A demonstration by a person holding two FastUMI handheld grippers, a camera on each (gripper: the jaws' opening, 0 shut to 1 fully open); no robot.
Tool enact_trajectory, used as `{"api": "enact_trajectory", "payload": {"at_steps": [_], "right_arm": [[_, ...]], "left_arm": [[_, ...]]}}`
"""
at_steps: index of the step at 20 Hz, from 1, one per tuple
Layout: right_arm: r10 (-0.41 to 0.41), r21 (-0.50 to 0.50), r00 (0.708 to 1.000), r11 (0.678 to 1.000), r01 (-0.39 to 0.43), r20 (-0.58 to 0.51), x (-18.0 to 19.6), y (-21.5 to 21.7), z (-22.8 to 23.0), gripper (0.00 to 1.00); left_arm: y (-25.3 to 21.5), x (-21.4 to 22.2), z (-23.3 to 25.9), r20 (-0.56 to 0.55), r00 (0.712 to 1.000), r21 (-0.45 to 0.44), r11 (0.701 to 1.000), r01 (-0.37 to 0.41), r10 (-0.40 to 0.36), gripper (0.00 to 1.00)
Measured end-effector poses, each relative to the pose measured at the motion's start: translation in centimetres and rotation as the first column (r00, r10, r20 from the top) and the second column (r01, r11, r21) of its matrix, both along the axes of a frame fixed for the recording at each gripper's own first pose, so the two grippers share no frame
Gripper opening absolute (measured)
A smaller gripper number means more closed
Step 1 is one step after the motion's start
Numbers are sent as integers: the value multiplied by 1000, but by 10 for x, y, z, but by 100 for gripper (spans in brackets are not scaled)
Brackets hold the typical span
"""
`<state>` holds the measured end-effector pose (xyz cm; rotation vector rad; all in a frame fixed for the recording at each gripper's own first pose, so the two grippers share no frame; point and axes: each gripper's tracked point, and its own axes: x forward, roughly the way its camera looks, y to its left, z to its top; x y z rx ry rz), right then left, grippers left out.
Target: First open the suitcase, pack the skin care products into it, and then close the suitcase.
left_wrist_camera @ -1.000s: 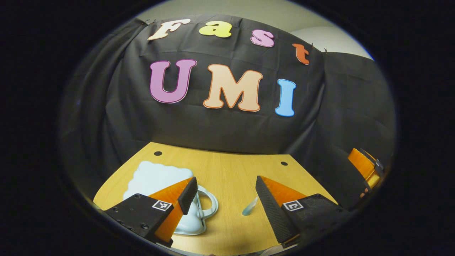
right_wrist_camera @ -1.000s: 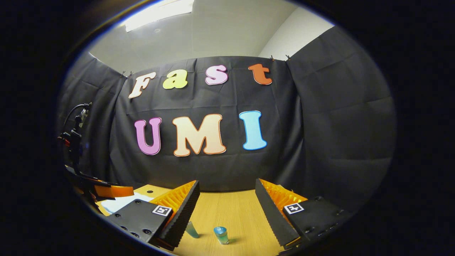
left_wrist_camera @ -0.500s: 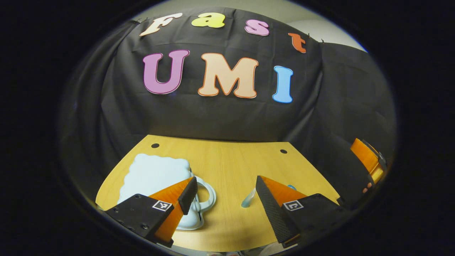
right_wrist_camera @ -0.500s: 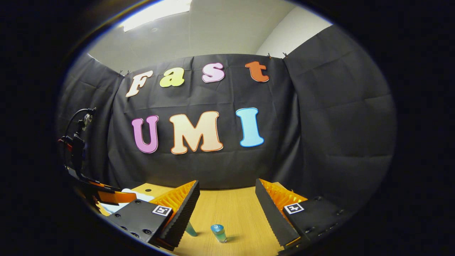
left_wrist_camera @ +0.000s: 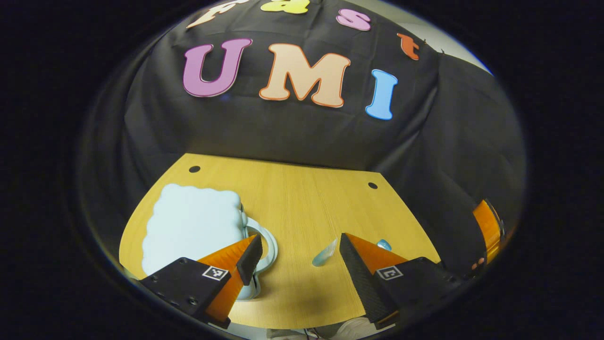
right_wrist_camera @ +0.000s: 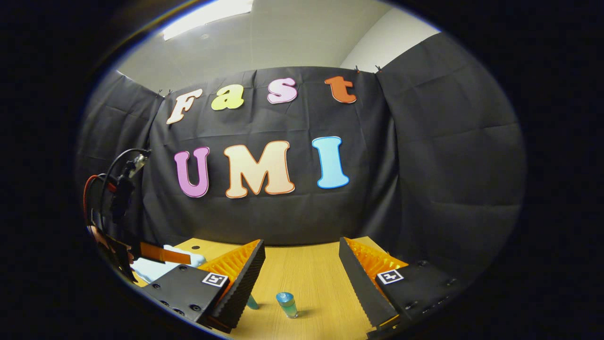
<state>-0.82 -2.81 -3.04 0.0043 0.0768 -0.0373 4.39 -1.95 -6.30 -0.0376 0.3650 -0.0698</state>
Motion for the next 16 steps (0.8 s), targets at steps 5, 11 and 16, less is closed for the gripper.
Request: {"api": "enact_trajectory", "payload": {"at_steps": [5,11,16], "right_arm": [[20,5,999,1000,-19,-39,-3,1,-18,98],[22,-5,996,1000,-22,-87,-7,-3,-35,97],[12,12,993,1000,-11,-115,-7,-11,-44,98]], "left_arm": [[21,39,-23,-187,982,-50,998,-40,30,94],[39,70,-67,-443,893,-67,991,-118,77,94],[43,93,-99,-569,816,-32,988,-150,105,85]]}}
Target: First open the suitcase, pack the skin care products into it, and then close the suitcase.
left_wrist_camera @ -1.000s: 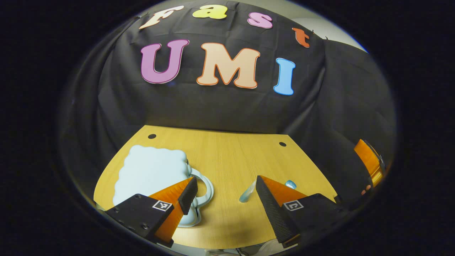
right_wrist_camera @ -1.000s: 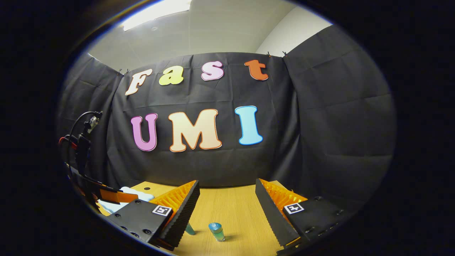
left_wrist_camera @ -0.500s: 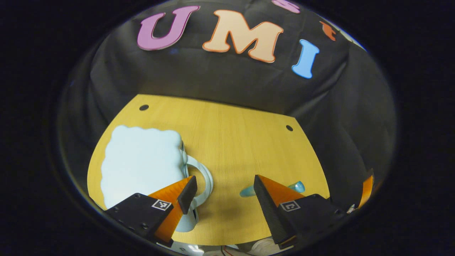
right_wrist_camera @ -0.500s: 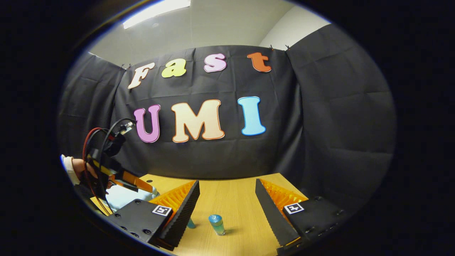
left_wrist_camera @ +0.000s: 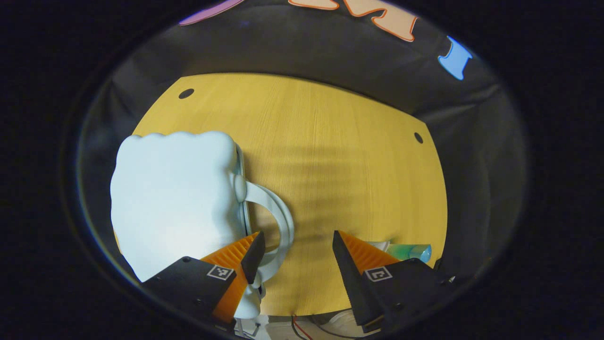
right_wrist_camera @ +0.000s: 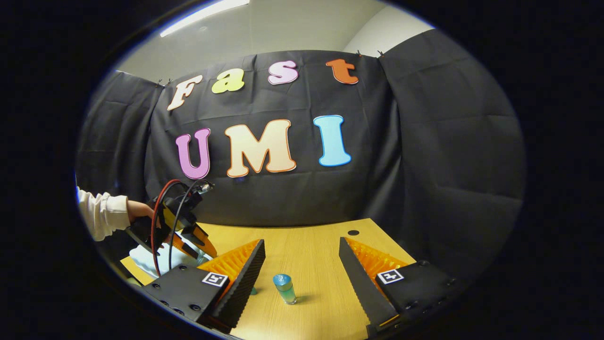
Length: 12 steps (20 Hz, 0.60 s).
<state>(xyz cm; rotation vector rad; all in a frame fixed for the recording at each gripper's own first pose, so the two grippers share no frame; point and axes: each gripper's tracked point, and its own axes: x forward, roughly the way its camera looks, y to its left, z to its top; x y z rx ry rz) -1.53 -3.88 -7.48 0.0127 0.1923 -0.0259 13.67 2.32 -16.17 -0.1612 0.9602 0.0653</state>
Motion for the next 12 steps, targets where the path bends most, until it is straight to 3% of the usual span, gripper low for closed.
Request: {"api": "enact_trajectory", "payload": {"at_steps": [2,4,6,7,9,12], "right_arm": [[-9,-5,1000,1000,9,-4,-1,-5,0,98],[-20,-8,1000,1000,20,-7,-1,-10,-1,98],[-29,-4,999,1000,29,-12,-1,-15,-4,98],[-34,-1,999,999,34,-13,-1,-16,-5,98],[-40,3,999,999,40,-16,0,-20,-6,98],[-45,-3,999,999,45,-19,1,-23,-9,99]], "left_arm": [[3,8,-8,-35,999,13,1000,-23,24,84],[8,14,-18,-67,997,23,999,-41,42,71],[14,16,-27,-101,993,38,998,-57,61,69],[18,18,-31,-117,990,47,997,-68,73,61],[24,22,-43,-156,983,60,994,-91,99,58],[33,25,-57,-195,972,86,990,-115,130,44]]}}
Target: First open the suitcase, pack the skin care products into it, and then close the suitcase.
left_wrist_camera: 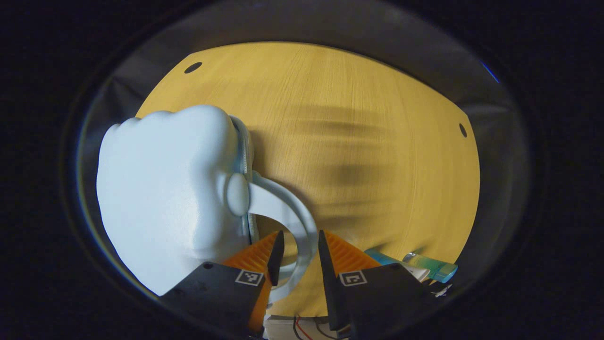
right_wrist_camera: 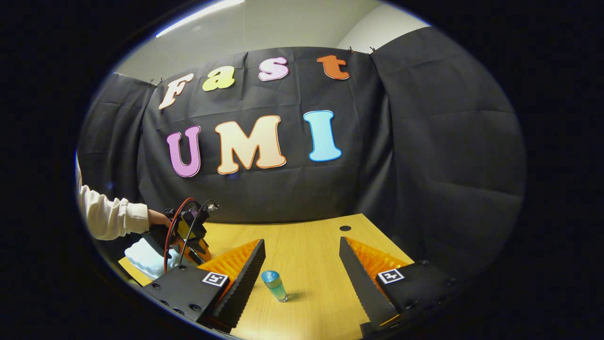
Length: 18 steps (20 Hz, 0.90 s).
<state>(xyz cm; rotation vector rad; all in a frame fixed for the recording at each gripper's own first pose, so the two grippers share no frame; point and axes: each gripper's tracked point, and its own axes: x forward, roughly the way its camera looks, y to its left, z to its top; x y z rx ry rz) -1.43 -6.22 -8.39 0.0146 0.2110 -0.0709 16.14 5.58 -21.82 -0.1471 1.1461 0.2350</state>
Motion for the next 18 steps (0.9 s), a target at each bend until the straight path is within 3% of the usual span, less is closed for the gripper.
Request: {"api": "enact_trajectory", "payload": {"at_steps": [1,3,9,14,18], "right_arm": [[-4,-1,1000,1000,4,-3,0,-3,-3,99],[-13,5,1000,1000,13,-11,0,-6,-6,97],[-38,10,999,999,38,-9,-1,-16,-5,99],[-34,12,999,999,34,-12,1,-15,-7,98],[-12,16,1000,1000,12,-8,6,-8,-6,96]], "left_arm": [[-1,1,-3,-7,1000,0,1000,-2,2,42],[-1,4,-9,-16,1000,15,1000,10,-10,29],[-3,9,-28,-54,999,10,1000,4,-4,25],[-7,10,-20,-25,1000,-46,999,4,-5,3],[-20,-1,6,27,998,-95,994,52,-49,2]]}}
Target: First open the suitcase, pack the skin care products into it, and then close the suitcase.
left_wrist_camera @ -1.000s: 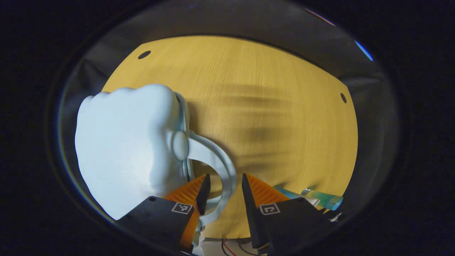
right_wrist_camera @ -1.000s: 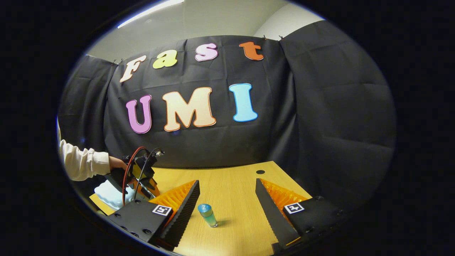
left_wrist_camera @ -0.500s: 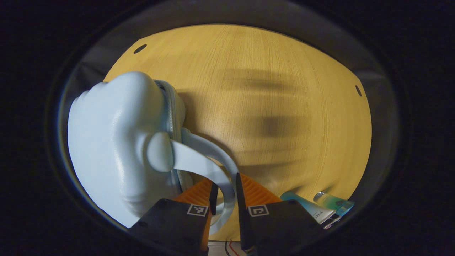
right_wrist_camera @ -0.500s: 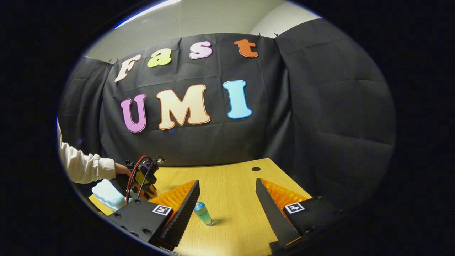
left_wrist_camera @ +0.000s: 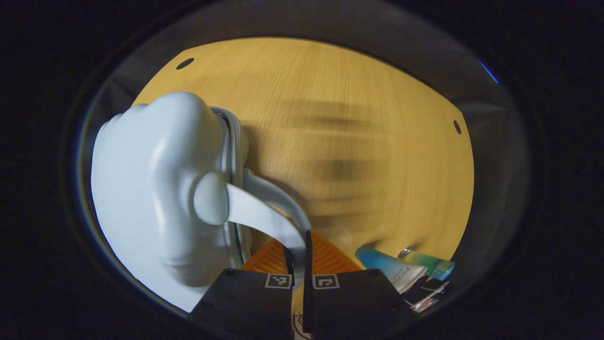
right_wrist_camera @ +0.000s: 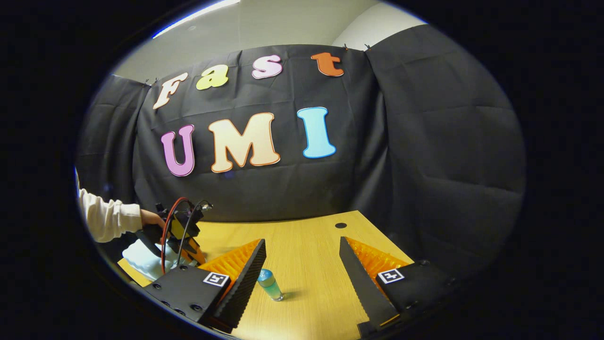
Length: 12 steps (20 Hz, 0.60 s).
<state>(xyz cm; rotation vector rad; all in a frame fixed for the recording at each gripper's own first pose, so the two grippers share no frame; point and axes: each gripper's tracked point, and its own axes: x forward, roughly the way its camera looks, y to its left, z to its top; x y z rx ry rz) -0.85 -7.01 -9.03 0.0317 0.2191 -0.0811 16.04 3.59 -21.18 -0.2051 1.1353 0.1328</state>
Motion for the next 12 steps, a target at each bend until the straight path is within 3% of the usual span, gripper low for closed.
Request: {"api": "enact_trajectory", "payload": {"at_steps": [2,6,12], "right_arm": [[16,3,1000,1000,-16,1,3,6,-1,98],[56,4,998,998,-56,7,6,22,2,98],[121,7,993,993,-121,16,8,57,3,98]], "left_arm": [[-7,-12,28,35,999,-64,998,5,-3,2],[2,-33,93,147,989,-110,993,33,-17,2],[73,-65,194,308,942,-274,961,-45,132,2]]}}
